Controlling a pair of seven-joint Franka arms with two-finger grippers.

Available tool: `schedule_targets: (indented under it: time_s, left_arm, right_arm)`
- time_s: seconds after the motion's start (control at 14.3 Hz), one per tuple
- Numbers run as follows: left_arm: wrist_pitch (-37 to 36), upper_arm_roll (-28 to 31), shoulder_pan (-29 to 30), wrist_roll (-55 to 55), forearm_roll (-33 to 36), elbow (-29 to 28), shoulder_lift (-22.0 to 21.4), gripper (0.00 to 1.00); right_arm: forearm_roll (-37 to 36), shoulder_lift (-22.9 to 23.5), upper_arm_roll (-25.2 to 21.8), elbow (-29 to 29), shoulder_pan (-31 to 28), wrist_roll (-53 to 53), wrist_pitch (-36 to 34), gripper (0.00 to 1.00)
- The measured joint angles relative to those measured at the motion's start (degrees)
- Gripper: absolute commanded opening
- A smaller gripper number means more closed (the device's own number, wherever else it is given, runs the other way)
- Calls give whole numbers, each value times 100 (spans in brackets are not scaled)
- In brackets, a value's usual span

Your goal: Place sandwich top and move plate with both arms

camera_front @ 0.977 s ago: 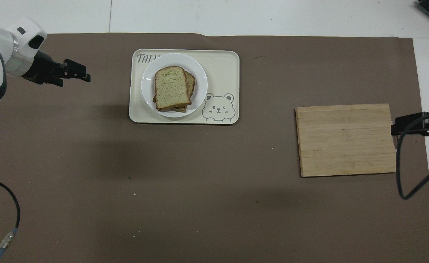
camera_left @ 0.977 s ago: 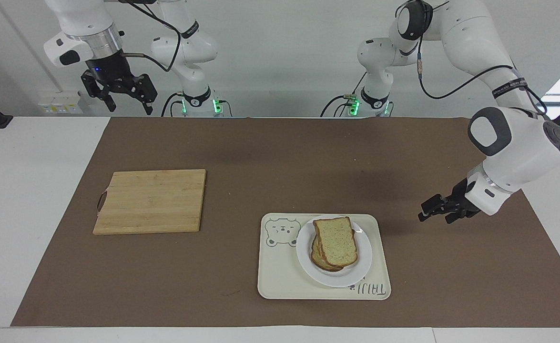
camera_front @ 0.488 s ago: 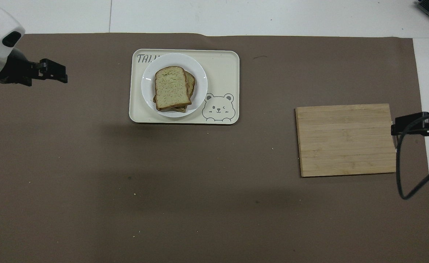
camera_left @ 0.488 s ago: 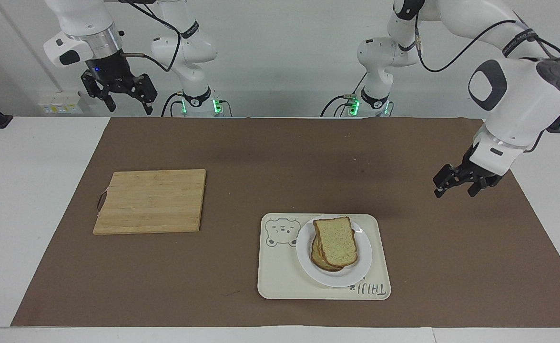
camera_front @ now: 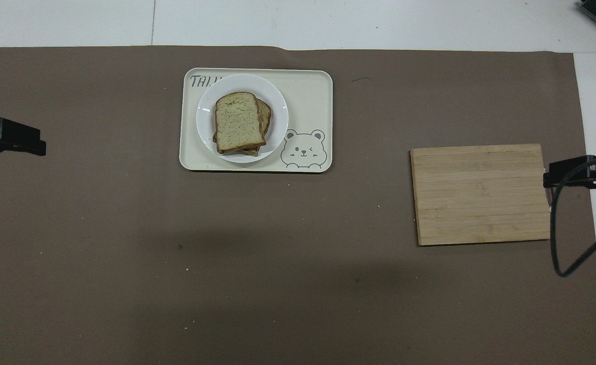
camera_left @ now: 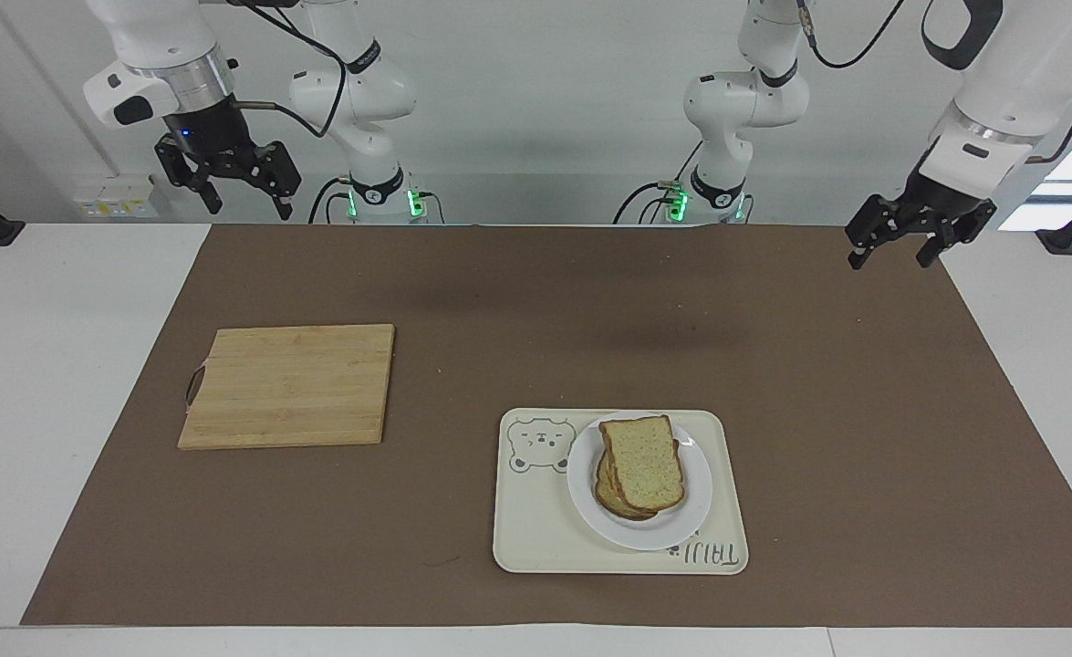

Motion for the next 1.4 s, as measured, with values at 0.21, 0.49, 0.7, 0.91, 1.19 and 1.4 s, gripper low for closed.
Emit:
schedule_targets:
  time_s: [0.21, 0.49, 0.7, 0.91, 1.19, 1.4]
  left_arm:
    - [-238, -23, 0, 1, 2, -56, -179, 100]
    - [-445, -39, 0, 1, 3, -95, -241, 100]
    - [-457, -34, 0, 1, 6, -123, -246, 100]
    - [-470, -10, 8, 0, 6, -124, -247, 100]
    - [-485, 58, 13, -1, 6, -124, -250, 100]
    - [-488, 62, 13, -4, 6, -124, -252, 100]
  right_arm:
    - [0, 0, 0, 0, 0, 0, 0, 100]
    - [0, 0, 0, 0, 0, 0, 0, 100]
    - [0, 0, 0, 0, 0, 0, 0, 100]
    - [0, 0, 0, 0, 0, 0, 0, 100]
    - [0, 0, 0, 0, 0, 0, 0, 100]
    - [0, 0, 0, 0, 0, 0, 0, 100]
